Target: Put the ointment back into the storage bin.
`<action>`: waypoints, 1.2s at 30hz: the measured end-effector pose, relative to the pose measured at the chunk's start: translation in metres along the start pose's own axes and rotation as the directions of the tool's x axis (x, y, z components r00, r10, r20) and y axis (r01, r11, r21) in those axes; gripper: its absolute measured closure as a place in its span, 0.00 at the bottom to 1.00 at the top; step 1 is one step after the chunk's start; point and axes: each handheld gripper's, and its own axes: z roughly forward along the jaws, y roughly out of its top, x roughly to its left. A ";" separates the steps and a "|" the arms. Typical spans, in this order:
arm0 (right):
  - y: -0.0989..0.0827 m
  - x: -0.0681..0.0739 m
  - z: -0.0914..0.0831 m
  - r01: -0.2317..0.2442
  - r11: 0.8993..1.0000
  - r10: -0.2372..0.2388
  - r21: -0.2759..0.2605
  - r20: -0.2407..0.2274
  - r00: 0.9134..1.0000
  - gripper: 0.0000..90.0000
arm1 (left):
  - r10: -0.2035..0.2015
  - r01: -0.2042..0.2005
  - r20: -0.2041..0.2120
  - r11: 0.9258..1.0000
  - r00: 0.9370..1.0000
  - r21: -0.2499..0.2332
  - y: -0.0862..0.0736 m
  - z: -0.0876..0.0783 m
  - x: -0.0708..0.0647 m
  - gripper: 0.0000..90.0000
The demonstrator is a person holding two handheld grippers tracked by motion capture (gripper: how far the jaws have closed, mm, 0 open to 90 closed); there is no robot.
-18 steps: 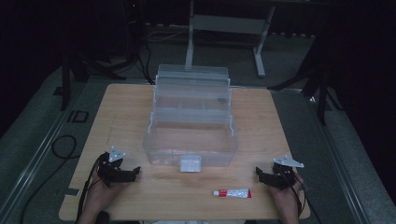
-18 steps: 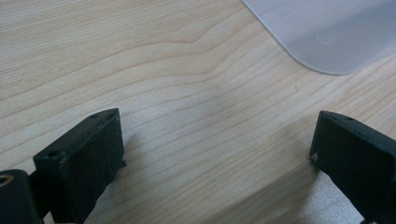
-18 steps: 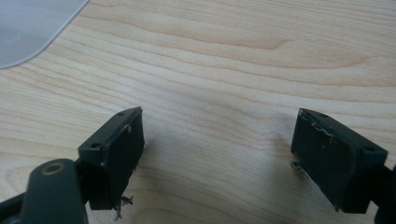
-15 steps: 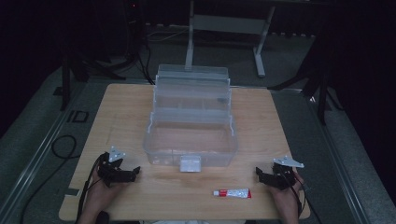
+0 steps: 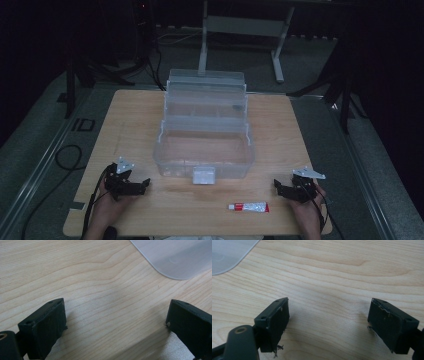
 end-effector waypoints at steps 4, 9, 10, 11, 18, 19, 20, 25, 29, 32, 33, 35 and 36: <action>0.000 0.000 0.000 0.000 1.000 0.000 0.005 -0.001 1.000 0.19 | 0.000 0.000 0.000 1.000 1.000 0.000 0.000 0.000 0.000 0.04; 0.000 0.000 0.000 0.002 1.000 -0.002 0.000 -0.001 1.000 0.20 | 0.000 0.000 0.000 1.000 1.000 0.000 0.000 0.000 0.000 0.04; 0.000 0.000 0.000 0.002 1.000 -0.002 0.000 -0.001 1.000 0.20 | 0.000 0.000 0.000 1.000 1.000 0.000 0.000 0.000 0.000 0.04; -0.001 0.000 -0.001 0.000 1.000 0.000 -0.002 -0.001 1.000 0.20 | 0.000 0.000 0.000 1.000 1.000 0.000 0.000 0.000 0.000 0.04; -0.002 0.000 -0.001 0.002 1.000 -0.002 -0.011 -0.004 1.000 0.20 | 0.000 0.000 0.000 1.000 1.000 0.000 0.000 0.000 0.000 0.04; -0.002 0.000 -0.001 0.003 1.000 -0.003 -0.011 -0.005 1.000 0.20 | 0.000 0.000 0.000 1.000 1.000 0.000 0.000 0.000 0.000 0.04; -0.002 0.000 -0.001 0.003 1.000 -0.003 -0.010 -0.005 1.000 0.20 | 0.000 0.000 0.000 1.000 1.000 0.000 0.000 0.000 0.000 0.04; 0.001 -0.001 -0.003 0.004 1.000 -0.004 0.012 -0.003 1.000 0.25 | 0.000 0.000 0.000 1.000 1.000 0.000 0.000 0.000 0.000 0.04; 0.005 -0.001 -0.009 0.010 1.000 -0.010 0.005 -0.020 1.000 0.27 | 0.000 0.000 0.000 1.000 1.000 0.000 0.000 0.000 0.000 0.04; 0.010 0.000 -0.014 0.029 1.000 -0.029 0.005 -0.021 0.999 0.27 | 0.000 0.000 0.000 1.000 1.000 0.000 0.000 0.000 0.000 0.04; 0.011 0.001 -0.016 0.036 0.999 -0.036 0.004 -0.020 0.999 0.27 | -0.001 0.001 0.000 1.000 1.000 0.000 0.000 0.000 0.000 0.04; 0.014 0.001 -0.019 0.056 0.998 -0.056 0.000 -0.020 0.998 0.30 | -0.001 0.001 0.000 1.000 1.000 0.000 0.000 0.000 0.000 0.04; 0.016 0.002 -0.021 0.067 0.998 -0.067 0.000 -0.026 0.997 0.30 | -0.001 0.001 -0.001 1.000 1.000 0.000 0.000 0.000 0.000 0.04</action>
